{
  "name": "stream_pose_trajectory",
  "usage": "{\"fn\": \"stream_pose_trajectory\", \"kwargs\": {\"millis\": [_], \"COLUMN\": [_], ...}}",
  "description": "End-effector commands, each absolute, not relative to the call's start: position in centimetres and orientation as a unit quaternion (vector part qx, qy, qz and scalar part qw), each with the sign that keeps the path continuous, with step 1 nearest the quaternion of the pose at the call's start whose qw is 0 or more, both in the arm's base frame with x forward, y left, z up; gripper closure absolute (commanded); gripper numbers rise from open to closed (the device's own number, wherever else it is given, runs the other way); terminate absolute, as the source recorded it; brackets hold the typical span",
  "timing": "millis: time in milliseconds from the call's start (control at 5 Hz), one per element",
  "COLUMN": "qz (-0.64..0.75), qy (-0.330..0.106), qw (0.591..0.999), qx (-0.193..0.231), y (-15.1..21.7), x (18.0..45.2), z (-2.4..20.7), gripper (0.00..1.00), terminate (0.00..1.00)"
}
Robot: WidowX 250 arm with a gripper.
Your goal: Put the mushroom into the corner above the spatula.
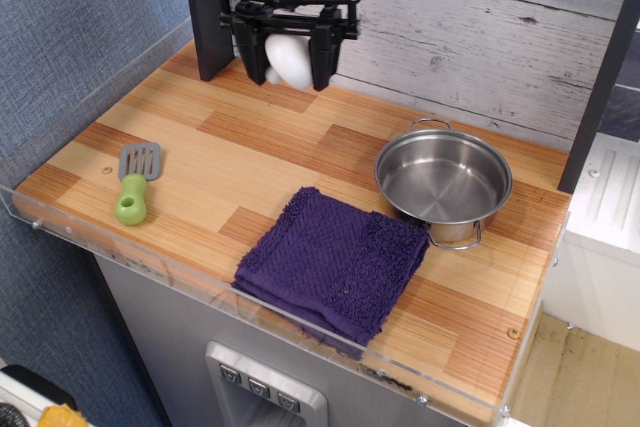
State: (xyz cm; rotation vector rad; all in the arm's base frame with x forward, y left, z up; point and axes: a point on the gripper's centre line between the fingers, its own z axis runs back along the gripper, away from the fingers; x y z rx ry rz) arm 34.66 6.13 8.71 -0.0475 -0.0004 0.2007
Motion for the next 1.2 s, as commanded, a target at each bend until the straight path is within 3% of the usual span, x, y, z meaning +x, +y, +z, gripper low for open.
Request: {"fn": "stream_pose_trajectory", "kwargs": {"millis": [0,400,800,1000], "qz": [0.127,0.121,0.114,0.115], "qy": [-0.032,-0.038,-0.003,0.002], "qw": [0.991,0.992,0.993,0.993], "qx": [0.012,0.027,0.009,0.006], "y": [10.9,12.9,13.2,13.2], "x": [35.4,36.5,37.3,37.4], "z": [8.5,7.0,3.3,2.5], "gripper": [1.00,1.00,1.00,1.00], "terminate": [0.00,0.00,0.00,0.00]}}
